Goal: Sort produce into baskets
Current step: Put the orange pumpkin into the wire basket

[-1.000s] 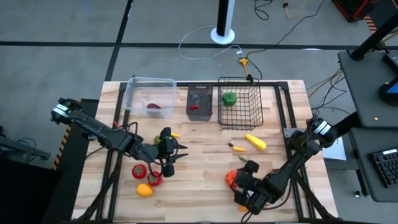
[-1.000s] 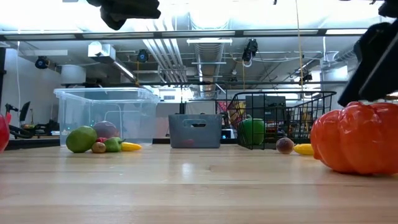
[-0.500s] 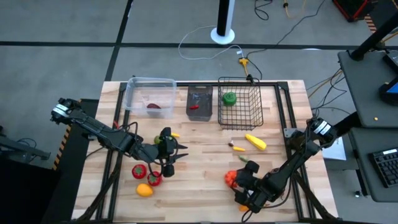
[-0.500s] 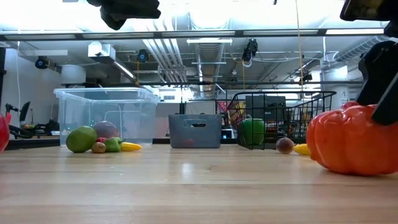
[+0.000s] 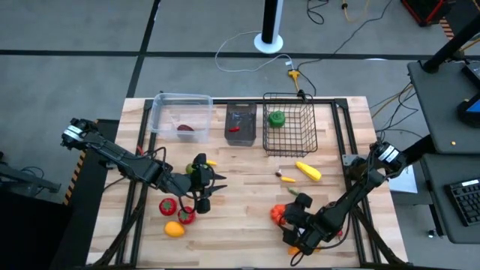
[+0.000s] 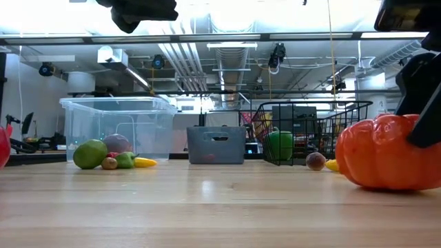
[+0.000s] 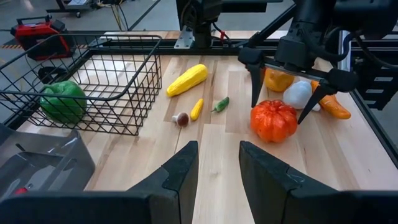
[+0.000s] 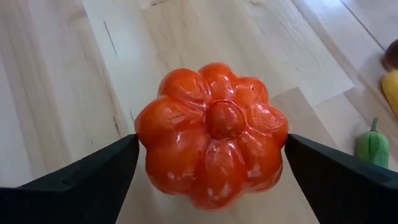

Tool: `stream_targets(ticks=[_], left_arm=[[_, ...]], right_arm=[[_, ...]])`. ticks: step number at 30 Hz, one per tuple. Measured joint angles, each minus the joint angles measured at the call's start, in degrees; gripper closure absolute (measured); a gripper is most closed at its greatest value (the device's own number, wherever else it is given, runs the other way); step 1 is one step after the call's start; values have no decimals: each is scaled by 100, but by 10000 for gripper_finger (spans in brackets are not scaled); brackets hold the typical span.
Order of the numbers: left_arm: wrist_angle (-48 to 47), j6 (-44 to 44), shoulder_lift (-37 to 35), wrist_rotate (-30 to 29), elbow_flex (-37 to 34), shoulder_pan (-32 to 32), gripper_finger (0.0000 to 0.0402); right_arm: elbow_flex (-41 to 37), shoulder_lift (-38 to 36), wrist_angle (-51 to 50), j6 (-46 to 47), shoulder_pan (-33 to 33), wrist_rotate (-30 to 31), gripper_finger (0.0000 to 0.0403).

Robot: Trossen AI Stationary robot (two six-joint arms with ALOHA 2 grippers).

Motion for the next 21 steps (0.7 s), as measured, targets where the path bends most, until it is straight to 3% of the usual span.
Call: stream_targets(ticks=[11,21], left_arm=[[0,11,0,0,0,0,301],[-1,13,0,1,0,0,301]], right_arm=[[0,0,65,28,2,2,97],[64,-53,50,85,-11,115,101]])
